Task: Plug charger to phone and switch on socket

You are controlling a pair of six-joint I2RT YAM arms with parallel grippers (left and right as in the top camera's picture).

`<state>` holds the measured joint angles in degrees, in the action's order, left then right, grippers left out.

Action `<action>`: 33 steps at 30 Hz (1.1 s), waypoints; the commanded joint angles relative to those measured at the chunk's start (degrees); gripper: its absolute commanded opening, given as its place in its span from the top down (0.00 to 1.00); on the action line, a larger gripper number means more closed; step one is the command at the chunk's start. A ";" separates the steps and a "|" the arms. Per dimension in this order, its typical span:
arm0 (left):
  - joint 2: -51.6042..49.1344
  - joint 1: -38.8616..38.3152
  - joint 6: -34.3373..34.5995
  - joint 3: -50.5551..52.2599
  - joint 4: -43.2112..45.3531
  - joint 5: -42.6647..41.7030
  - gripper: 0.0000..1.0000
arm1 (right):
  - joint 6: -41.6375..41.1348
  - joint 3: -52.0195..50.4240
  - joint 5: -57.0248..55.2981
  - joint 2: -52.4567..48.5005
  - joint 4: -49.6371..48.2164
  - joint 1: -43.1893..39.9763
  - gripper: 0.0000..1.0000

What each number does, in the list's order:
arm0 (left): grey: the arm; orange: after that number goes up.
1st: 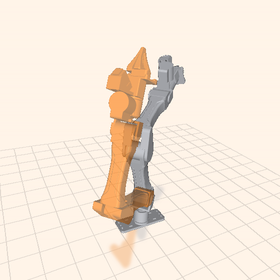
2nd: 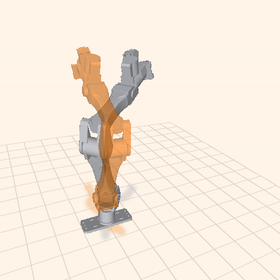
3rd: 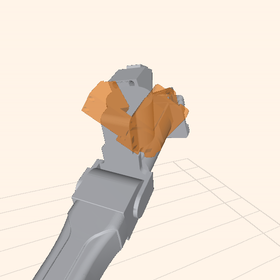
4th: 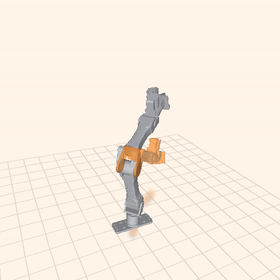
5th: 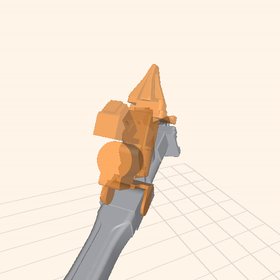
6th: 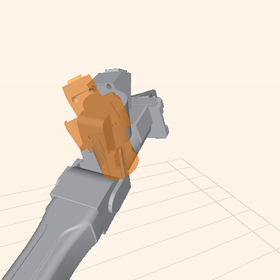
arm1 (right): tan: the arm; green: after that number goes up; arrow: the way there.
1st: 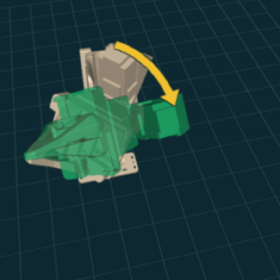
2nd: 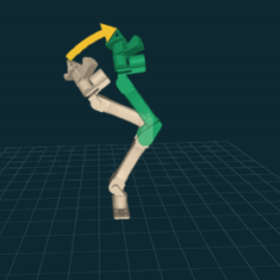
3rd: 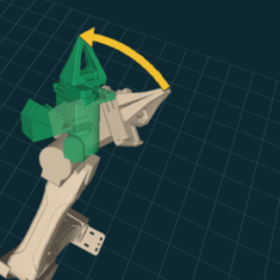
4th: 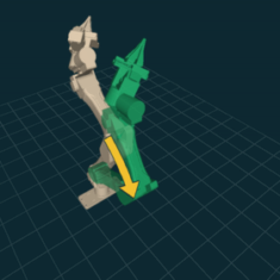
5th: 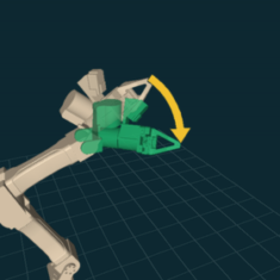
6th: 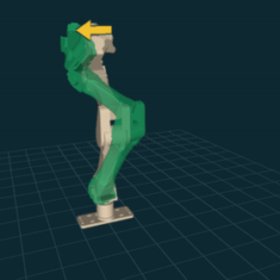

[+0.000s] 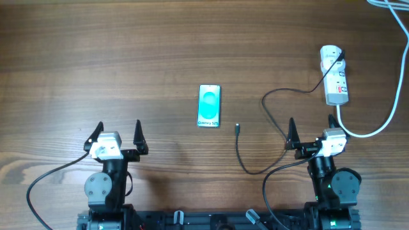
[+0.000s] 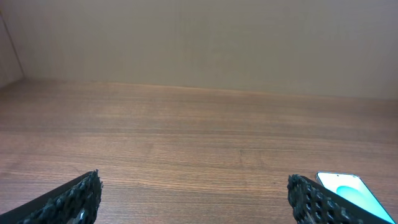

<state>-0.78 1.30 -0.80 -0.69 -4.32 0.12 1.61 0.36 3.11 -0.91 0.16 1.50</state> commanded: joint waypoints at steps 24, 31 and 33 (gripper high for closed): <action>0.39 0.44 37.70 0.35 16.15 -24.30 0.00 | -0.13 -0.07 -0.50 -0.11 -0.24 -0.24 0.00; -3.26 0.44 32.85 -12.44 20.72 -15.91 0.00 | -0.13 -0.07 -0.52 -0.11 -0.24 -0.24 0.00; -7.80 0.44 28.96 -19.43 16.13 -16.13 0.00 | -0.11 -0.07 -0.50 -0.11 -0.24 -0.24 0.00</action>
<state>-3.46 1.30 34.39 -10.41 15.25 -18.11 1.61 0.36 3.11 -0.93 0.14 1.50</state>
